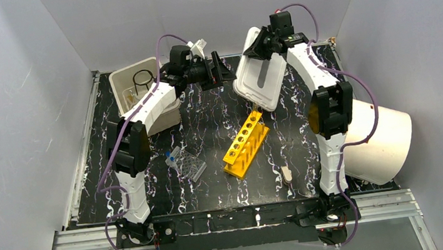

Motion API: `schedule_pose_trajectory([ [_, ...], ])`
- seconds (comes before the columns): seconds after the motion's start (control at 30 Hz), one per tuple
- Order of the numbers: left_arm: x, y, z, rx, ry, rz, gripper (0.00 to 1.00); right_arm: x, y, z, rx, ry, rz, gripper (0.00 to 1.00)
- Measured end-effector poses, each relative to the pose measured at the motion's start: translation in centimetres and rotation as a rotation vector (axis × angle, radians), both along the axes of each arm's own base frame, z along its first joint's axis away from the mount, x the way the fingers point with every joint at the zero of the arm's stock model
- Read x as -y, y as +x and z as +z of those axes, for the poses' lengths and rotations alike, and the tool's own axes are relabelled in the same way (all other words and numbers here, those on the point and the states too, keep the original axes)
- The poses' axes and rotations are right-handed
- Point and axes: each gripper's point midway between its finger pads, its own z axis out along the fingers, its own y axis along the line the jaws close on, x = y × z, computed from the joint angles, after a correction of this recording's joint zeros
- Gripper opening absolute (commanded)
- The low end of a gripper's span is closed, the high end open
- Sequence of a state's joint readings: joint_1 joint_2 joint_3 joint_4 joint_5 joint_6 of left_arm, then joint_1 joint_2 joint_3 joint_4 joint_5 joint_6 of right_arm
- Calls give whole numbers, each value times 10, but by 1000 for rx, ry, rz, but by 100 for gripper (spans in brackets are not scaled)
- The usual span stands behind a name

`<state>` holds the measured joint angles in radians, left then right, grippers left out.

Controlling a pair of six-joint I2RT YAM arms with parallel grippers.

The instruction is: Organize the chemistry lab equipment

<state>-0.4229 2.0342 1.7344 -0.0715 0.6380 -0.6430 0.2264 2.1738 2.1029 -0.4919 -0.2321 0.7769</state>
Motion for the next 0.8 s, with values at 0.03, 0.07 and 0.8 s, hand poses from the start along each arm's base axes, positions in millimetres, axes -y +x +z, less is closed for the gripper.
schedule_pose_trajectory([
  [0.03,2,0,2,4,-8,-3,90,-4,-1,1,4,9,10,5],
  [0.07,3,0,3,6,-15,-2,90,-9,-1,3,11,20,22,5],
  [0.8,-5,-6,-24,-79,62,45,17,-76,-23,23,34,146,165,7],
])
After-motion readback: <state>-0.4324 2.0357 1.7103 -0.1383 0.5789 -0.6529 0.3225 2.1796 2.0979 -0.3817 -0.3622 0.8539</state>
